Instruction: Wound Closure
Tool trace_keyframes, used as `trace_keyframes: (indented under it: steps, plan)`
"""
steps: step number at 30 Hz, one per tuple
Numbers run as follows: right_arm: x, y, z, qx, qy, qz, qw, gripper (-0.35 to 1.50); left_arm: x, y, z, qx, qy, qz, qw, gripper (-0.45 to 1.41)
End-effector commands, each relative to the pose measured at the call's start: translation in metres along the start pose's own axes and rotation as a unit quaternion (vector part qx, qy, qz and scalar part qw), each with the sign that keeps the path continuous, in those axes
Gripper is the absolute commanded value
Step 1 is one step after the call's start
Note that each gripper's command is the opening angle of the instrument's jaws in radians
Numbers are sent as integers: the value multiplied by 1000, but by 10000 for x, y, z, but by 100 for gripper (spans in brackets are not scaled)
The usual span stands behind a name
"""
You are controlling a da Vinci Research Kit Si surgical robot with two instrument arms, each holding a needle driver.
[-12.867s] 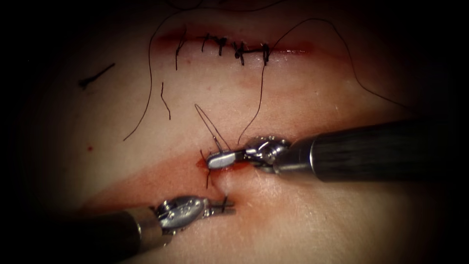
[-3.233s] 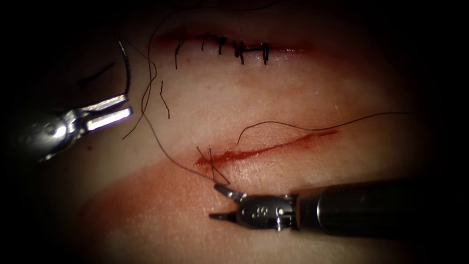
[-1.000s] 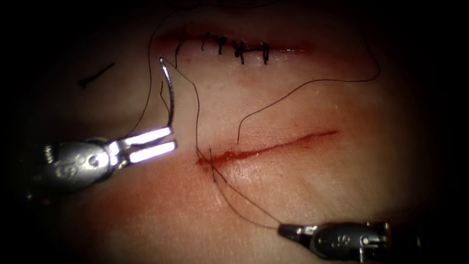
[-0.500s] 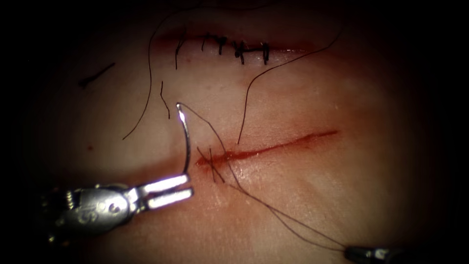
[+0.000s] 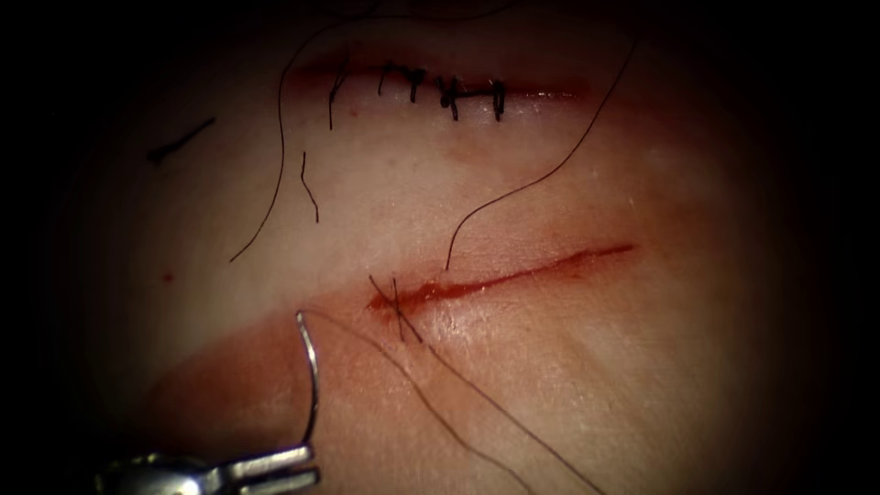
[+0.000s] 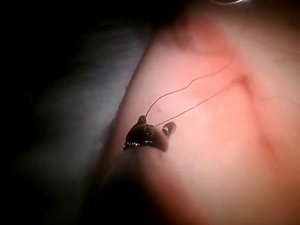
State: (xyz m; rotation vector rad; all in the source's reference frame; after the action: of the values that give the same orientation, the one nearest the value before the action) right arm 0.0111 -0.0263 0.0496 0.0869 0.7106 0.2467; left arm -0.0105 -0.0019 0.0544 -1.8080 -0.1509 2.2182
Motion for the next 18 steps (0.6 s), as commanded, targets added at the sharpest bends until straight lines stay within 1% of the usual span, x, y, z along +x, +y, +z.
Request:
trace_keyframes:
  steps: [1, 4, 5, 7, 10, 12, 13, 15, 16, 18]
  plan:
    - [2, 7, 6, -8, 3, 7, 1000, 106, -9, 5, 7, 0, 1, -3, 1000, -45]
    - [8, 28, 2, -24, -3, -7, 1000, 108, -12, 8, 5, -1, 1, -4, 1000, -45]
    - [10, 34, 1, -28, -3, -3, 1000, 111, -13, 8, 4, -1, 1, -6, 1000, -45]
    - [12, 45, -3, -36, 2, 6, 999, 111, -13, 9, 0, 0, -1, -6, 1000, -45]
    - [17, 59, -5, -49, 0, -12, 999, 108, -15, 9, -6, 1, -2, -5, 1000, -45]
    - [20, 67, -3, -54, 26, -11, 998, 110, -17, 10, -9, 2, -3, -7, 1000, -45]
    - [21, 72, -3, -53, 49, -8, 997, 106, -18, 10, -10, 2, -3, -7, 1000, -45]
    - [22, 80, -3, -55, 79, 22, 995, 106, -21, 11, -10, 3, -3, -9, 1000, -45]
    - [23, 84, -3, -52, 95, 38, 993, 110, -23, 11, -10, 3, -4, -8, 1000, -45]
    - [22, 90, -2, -46, 105, 55, 992, 128, -25, 12, -9, 4, -4, -7, 1000, -45]
